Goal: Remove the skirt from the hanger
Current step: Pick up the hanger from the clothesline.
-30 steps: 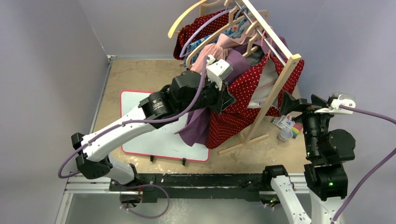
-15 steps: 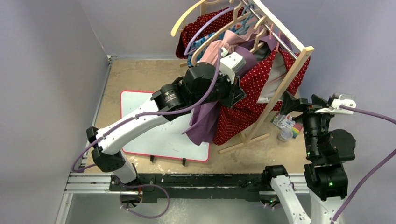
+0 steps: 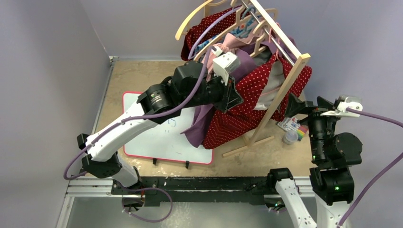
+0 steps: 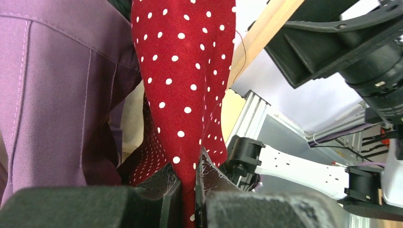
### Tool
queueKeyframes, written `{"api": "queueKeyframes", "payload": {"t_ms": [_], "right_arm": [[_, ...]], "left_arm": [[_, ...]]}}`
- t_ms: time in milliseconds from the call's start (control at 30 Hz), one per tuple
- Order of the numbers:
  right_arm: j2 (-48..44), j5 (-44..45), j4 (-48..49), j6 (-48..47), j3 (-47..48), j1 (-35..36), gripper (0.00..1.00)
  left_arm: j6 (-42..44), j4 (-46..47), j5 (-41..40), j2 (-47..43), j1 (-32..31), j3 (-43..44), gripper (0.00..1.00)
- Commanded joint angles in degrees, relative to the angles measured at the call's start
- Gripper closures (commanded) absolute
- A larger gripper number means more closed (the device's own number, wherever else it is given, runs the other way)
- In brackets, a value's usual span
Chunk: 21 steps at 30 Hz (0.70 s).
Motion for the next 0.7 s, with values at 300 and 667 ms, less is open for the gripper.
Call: {"api": "queueKeyframes", "payload": {"t_ms": [300,667], "right_arm": [[-1.0,-0.6,1.5,0.2,2.0,-0.2,0.01],[-0.9,-0.7,2.7,0.9,0.7,-0.2,0.01]], "left_arm": [[9.7,-5.0,-2.2,2.6,-0.1,19.6,1.0],[12.9,4.4,-5.4,4.8,-0.1,21.4,1.0]]}}
